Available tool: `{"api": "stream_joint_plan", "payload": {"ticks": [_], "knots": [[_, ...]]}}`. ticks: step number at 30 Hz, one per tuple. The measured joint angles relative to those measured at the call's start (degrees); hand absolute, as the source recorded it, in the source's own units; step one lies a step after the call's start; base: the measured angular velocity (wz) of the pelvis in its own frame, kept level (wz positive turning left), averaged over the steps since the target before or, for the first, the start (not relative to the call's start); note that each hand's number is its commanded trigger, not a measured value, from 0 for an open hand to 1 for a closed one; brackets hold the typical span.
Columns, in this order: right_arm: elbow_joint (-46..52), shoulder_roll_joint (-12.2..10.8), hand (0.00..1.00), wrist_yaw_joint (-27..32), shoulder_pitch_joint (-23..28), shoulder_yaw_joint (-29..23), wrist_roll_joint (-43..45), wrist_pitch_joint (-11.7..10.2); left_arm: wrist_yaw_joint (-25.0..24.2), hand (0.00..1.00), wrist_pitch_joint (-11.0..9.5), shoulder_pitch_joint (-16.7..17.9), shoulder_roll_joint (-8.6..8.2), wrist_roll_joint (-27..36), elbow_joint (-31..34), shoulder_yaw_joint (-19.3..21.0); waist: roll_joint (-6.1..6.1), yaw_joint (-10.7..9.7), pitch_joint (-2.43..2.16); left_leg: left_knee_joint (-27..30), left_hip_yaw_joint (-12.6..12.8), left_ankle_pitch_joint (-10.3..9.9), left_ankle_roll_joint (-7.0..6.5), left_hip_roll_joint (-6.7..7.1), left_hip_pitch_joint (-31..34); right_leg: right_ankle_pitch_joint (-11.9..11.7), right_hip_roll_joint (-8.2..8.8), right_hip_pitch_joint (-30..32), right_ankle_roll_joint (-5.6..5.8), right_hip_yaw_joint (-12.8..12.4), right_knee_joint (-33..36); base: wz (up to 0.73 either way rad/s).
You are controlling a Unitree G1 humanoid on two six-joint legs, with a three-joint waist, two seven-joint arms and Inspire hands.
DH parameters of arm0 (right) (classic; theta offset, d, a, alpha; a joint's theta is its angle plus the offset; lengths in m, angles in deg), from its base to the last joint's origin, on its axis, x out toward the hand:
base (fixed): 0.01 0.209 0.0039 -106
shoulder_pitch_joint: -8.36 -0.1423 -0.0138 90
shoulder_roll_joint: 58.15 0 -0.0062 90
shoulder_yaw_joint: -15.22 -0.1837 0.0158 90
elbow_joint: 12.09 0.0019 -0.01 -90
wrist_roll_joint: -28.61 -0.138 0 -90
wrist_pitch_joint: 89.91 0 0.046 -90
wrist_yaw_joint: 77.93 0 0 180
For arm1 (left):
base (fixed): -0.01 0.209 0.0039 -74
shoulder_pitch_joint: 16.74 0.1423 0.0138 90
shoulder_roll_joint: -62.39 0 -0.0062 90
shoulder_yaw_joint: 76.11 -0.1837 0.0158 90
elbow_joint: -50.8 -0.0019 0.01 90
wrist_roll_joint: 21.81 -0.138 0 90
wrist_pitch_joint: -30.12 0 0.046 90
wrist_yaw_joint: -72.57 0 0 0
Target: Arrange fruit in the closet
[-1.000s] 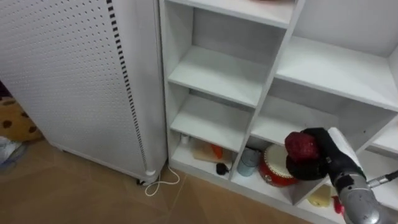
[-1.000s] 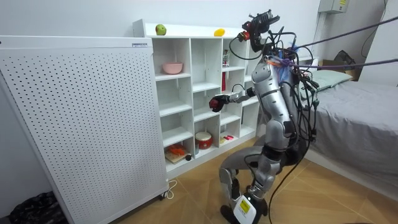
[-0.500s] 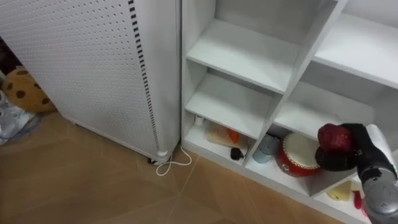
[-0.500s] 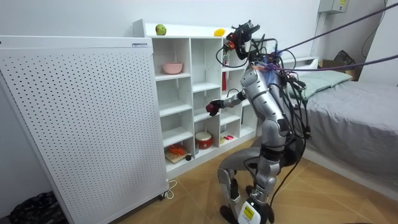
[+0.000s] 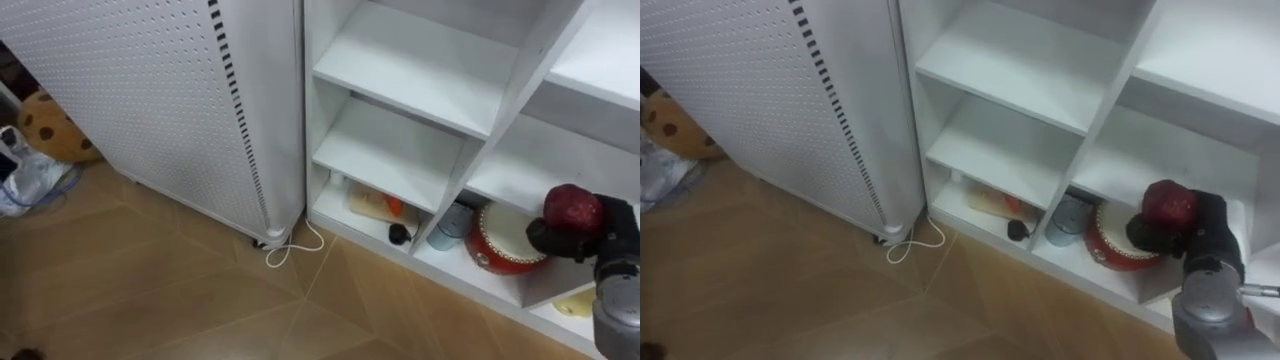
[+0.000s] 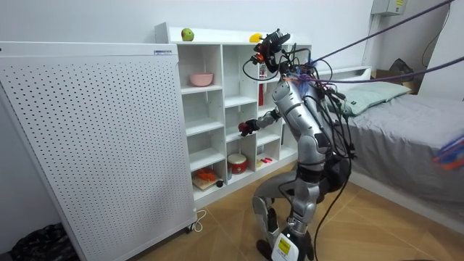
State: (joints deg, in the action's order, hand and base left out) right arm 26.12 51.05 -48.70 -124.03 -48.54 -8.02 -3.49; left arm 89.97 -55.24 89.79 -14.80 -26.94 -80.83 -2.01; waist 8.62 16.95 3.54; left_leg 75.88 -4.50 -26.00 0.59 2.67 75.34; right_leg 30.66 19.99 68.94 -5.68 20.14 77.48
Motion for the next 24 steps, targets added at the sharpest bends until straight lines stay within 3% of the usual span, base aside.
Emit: {"api": "stream_joint_plan", "payload": {"ticks": [11,24], "knots": [[-0.38,1.04,1.0,-0.06,-1.48,-0.05,-18.86,-0.02,1.14,0.0,-0.63,1.96,0.0,0.02,-0.09,0.14,0.29,-0.81,0.14,0.98,-0.46,-0.56,0.6,-0.04,-1.13,0.51,-0.7,-1.17,-0.17,-0.11,0.62,-0.01],[-1.57,1.36,1.0,-0.89,-1.58,-1.24,-22.03,-0.03,2.39,0.0,-1.07,2.7,0.06,-0.14,-0.37,0.14,0.14,-0.62,0.29,1.97,-0.77,-1.69,0.56,-0.19,-5.23,0.87,-0.98,-5.83,0.49,0.12,0.73,-0.01]]}}
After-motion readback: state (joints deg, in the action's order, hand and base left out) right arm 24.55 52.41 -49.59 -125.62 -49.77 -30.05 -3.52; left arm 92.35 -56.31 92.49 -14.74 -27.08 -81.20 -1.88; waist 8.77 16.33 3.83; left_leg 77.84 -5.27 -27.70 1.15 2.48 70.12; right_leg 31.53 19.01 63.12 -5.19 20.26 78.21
